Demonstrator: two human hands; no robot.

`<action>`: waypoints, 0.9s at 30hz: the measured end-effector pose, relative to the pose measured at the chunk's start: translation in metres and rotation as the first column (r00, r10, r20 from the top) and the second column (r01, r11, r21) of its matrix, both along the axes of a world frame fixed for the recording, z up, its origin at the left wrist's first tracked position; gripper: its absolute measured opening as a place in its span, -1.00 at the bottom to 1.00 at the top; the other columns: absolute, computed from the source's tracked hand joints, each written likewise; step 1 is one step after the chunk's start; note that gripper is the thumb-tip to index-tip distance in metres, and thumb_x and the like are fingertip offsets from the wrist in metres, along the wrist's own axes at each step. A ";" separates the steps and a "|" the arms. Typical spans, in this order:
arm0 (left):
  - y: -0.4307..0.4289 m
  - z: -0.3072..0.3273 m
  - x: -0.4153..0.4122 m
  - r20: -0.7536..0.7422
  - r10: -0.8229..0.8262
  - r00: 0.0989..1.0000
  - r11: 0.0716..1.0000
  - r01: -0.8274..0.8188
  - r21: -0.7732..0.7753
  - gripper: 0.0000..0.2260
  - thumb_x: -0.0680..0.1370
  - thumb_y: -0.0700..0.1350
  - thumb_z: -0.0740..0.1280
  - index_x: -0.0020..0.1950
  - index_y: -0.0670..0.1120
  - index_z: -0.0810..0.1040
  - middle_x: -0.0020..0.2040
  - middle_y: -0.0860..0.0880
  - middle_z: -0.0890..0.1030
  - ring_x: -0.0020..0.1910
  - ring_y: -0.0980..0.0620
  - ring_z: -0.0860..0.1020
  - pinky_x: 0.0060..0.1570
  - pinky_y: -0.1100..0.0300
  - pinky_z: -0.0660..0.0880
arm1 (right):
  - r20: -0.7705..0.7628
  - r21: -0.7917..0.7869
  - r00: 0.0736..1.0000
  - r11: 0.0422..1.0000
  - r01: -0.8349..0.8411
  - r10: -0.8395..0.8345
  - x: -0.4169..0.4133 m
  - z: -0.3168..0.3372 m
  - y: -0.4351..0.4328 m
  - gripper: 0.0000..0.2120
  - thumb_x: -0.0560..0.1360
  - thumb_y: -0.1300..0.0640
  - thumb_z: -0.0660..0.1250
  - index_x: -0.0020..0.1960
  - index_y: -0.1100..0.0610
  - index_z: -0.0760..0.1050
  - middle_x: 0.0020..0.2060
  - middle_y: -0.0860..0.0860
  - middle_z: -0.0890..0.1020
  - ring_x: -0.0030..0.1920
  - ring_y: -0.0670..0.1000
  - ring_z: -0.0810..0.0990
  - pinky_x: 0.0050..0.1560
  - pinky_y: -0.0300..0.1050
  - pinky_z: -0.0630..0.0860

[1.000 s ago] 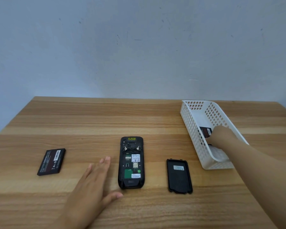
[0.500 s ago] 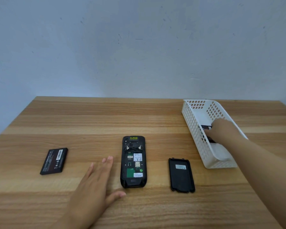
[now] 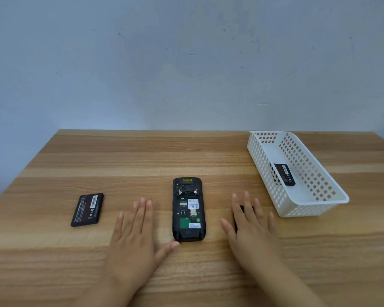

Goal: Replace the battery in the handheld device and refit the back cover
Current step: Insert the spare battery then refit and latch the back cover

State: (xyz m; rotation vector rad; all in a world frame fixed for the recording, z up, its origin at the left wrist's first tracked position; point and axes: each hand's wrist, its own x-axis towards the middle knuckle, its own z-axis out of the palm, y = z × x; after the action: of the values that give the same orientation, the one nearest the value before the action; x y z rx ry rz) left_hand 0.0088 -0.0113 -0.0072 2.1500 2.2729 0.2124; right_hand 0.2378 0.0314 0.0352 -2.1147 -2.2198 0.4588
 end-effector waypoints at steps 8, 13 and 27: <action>-0.014 -0.004 -0.015 -0.003 0.060 0.998 0.998 -0.060 0.021 -0.14 0.42 0.43 -0.08 0.40 -0.25 0.17 0.38 -0.20 0.31 0.37 -0.04 0.12 0.36 0.05 -0.19 | 0.049 -0.039 0.997 0.998 0.058 -0.056 0.001 -0.018 0.001 -0.43 0.55 -0.25 -0.19 0.49 -0.15 -0.29 0.52 -0.09 -0.21 0.52 -0.03 -0.26 0.48 0.10 -0.24; -0.008 0.002 -0.028 -0.039 0.093 0.995 0.993 -0.089 0.082 -0.16 0.42 0.42 -0.08 0.41 -0.24 0.14 0.39 -0.18 0.28 0.41 -0.08 0.15 0.35 0.06 -0.17 | 0.051 -0.001 0.997 0.998 0.060 -0.060 0.000 -0.021 0.000 -0.43 0.55 -0.25 -0.19 0.49 -0.16 -0.27 0.53 -0.08 -0.17 0.53 -0.03 -0.20 0.50 0.07 -0.16; 0.019 0.012 -0.094 0.309 0.510 0.803 0.840 -0.542 0.021 -0.13 0.40 0.23 0.30 0.44 -0.23 -0.05 0.46 -0.22 0.14 0.44 -0.14 0.08 0.40 -0.05 0.01 | 0.098 0.042 0.993 0.997 0.067 -0.071 -0.001 -0.026 0.000 -0.40 0.51 -0.30 -0.22 0.49 -0.17 -0.24 0.54 -0.08 -0.11 0.53 -0.02 -0.12 0.50 0.06 -0.03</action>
State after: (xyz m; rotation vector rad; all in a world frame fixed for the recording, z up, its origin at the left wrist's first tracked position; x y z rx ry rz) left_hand -0.0849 0.0074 0.0050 1.3340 2.6530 0.6236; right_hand 0.2365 0.0310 0.0094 -2.2329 -2.1775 0.3108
